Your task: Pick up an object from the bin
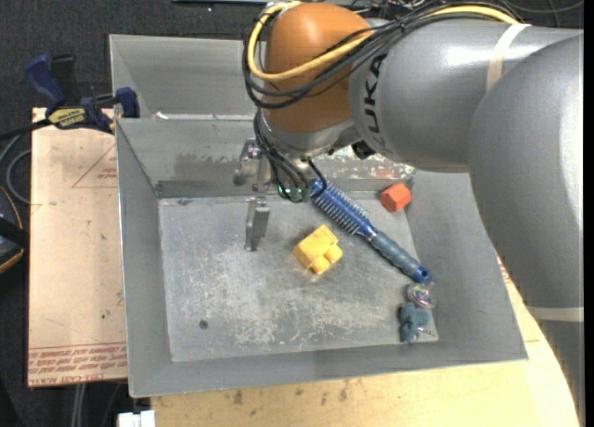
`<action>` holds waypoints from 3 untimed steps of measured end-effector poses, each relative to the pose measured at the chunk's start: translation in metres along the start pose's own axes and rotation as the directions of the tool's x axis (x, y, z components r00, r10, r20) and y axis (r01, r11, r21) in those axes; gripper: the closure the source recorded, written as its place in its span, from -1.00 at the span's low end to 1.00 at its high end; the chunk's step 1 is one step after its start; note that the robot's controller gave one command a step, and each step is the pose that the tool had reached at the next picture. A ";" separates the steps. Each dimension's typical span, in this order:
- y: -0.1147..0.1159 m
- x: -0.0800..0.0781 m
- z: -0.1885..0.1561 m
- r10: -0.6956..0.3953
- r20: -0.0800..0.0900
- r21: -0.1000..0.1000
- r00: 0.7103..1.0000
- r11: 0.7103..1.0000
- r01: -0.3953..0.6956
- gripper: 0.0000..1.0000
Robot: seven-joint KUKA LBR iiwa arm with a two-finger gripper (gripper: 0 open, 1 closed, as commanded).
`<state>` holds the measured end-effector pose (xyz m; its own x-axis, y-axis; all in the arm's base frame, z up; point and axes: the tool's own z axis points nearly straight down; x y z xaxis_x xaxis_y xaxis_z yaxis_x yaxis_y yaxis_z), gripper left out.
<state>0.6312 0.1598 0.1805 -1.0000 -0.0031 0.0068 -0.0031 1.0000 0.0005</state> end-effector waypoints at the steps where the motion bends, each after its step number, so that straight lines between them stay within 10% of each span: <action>1: -0.062 -0.001 0.078 -0.222 0.002 0.003 0.975 0.975 0.222 -1.00; 2: -0.142 0.029 0.075 -0.286 0.004 0.005 0.958 0.958 0.286 -1.00; 3: -0.096 -0.002 0.106 -0.497 0.015 0.007 0.868 0.868 0.497 -1.00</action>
Offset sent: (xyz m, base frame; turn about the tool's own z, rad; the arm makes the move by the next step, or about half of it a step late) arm 0.0015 -0.0593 -0.0747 -0.2286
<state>0.6328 0.0637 0.0740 -0.8661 -0.4998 -0.0092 -0.4998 0.8661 -0.0034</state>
